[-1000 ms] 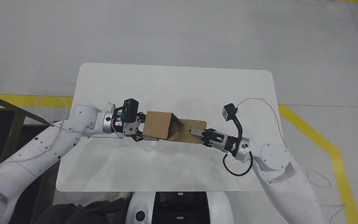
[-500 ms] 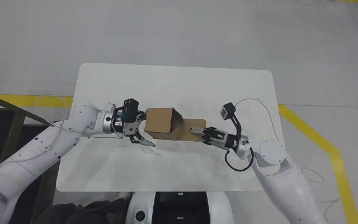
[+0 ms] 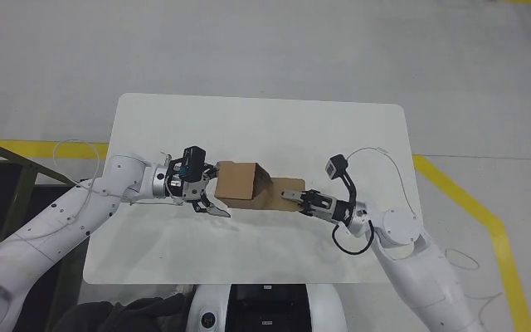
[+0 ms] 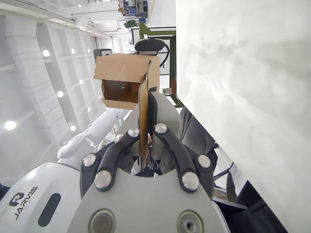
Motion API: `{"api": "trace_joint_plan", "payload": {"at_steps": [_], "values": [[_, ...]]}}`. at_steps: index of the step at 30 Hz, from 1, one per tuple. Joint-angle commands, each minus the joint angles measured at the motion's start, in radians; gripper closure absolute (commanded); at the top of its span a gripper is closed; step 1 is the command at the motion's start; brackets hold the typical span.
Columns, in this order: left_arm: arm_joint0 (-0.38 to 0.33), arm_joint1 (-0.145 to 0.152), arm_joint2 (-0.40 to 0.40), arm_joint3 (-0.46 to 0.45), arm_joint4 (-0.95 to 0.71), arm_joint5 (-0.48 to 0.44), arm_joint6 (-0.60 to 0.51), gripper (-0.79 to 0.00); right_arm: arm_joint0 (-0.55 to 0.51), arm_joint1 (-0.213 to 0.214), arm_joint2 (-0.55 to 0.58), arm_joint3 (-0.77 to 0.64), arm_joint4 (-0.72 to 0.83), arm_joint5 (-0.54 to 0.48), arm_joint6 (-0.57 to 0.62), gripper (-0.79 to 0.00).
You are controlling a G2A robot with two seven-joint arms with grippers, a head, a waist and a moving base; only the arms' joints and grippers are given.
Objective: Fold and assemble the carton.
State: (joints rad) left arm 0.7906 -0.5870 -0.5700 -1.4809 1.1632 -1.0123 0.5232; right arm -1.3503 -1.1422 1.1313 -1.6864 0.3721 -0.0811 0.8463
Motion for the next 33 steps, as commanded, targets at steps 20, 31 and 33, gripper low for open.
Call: {"api": "trace_joint_plan", "payload": {"at_steps": [20, 31, 33], "values": [[0.0, 0.0, 0.0, 0.0, 0.0, 0.0, 0.0, -0.585, 0.015, -0.002, -0.02, 0.023, -0.007, -0.031, -0.003, 0.0], [0.0, 0.0, 0.0, 0.0, 0.0, 0.0, 0.0, -0.496, 0.02, -0.004, -0.026, 0.036, -0.006, -0.036, -0.018, 0.0], [0.0, 0.0, 0.0, 0.0, 0.0, 0.0, 0.0, -0.496, 0.02, -0.004, -0.026, 0.036, -0.006, -0.036, -0.022, 0.0]]}}
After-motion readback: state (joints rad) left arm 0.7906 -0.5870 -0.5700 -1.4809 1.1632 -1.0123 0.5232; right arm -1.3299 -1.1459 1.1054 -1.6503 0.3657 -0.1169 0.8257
